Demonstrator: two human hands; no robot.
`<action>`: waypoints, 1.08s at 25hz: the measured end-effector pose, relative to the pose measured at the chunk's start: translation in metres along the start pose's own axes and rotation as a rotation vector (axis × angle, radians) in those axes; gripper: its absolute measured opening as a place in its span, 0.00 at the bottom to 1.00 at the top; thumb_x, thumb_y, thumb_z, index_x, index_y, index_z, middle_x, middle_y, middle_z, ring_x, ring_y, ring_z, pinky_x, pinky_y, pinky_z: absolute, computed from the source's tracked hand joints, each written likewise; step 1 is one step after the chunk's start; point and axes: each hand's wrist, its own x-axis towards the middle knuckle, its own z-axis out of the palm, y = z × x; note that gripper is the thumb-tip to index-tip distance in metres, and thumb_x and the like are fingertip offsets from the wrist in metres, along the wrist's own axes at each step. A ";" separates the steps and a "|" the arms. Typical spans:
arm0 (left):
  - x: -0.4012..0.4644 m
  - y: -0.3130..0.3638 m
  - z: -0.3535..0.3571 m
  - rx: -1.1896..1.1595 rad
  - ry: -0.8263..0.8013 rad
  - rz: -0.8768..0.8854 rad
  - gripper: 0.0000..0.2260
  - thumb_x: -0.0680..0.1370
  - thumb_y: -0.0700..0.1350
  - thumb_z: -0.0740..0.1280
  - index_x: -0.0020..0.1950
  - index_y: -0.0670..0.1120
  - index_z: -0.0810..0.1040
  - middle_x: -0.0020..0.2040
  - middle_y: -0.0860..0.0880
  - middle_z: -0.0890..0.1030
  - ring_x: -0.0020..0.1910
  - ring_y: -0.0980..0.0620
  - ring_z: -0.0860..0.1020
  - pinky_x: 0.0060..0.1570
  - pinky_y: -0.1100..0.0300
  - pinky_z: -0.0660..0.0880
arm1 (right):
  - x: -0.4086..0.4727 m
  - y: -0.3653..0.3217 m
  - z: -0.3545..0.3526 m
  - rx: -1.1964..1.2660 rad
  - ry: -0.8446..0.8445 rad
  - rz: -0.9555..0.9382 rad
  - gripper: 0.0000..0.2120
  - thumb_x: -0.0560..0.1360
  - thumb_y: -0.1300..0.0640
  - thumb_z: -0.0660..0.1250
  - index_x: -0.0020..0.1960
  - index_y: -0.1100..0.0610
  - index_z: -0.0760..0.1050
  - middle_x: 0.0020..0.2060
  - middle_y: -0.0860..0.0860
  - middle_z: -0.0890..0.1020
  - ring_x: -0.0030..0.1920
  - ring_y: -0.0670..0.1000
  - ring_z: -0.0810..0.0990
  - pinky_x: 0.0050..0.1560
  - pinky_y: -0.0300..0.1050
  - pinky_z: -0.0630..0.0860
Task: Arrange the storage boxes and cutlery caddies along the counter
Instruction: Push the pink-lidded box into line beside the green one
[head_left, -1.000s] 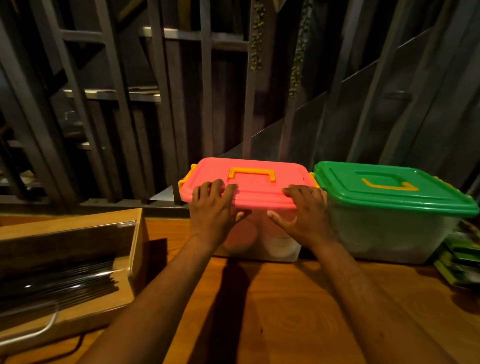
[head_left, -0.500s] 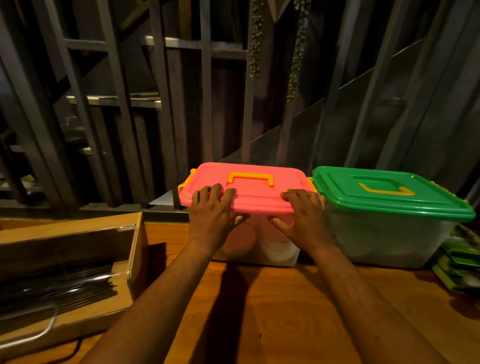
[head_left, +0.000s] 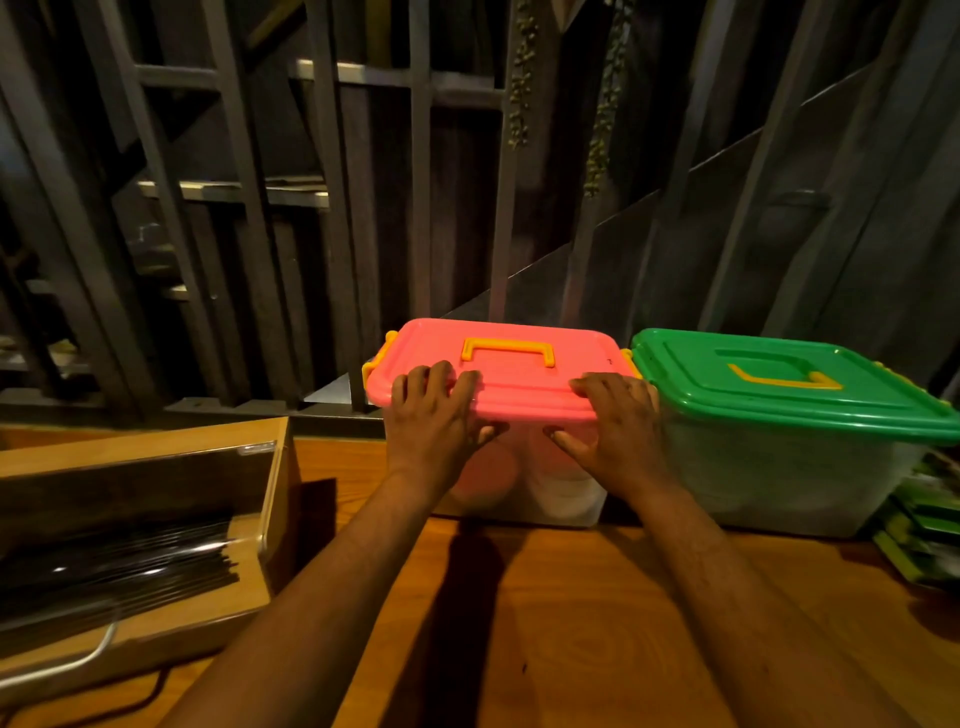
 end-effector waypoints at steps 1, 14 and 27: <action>0.000 0.000 0.001 0.001 0.001 -0.001 0.32 0.70 0.68 0.60 0.66 0.49 0.74 0.61 0.41 0.77 0.58 0.38 0.74 0.57 0.44 0.71 | 0.001 0.000 0.000 -0.002 -0.006 0.002 0.30 0.68 0.31 0.62 0.64 0.47 0.71 0.63 0.51 0.76 0.62 0.58 0.73 0.67 0.61 0.65; 0.001 0.000 0.006 -0.036 0.019 -0.009 0.31 0.69 0.68 0.63 0.65 0.50 0.73 0.61 0.42 0.76 0.59 0.37 0.73 0.57 0.42 0.70 | -0.001 -0.001 0.002 0.007 0.002 0.012 0.30 0.69 0.33 0.63 0.65 0.48 0.71 0.64 0.51 0.76 0.63 0.58 0.72 0.70 0.62 0.61; 0.004 0.002 -0.003 -0.041 -0.110 -0.030 0.31 0.71 0.66 0.67 0.68 0.51 0.72 0.67 0.42 0.74 0.64 0.37 0.71 0.63 0.41 0.67 | 0.004 0.001 -0.005 -0.031 -0.041 0.006 0.30 0.69 0.33 0.63 0.64 0.49 0.71 0.63 0.53 0.76 0.61 0.60 0.73 0.65 0.62 0.65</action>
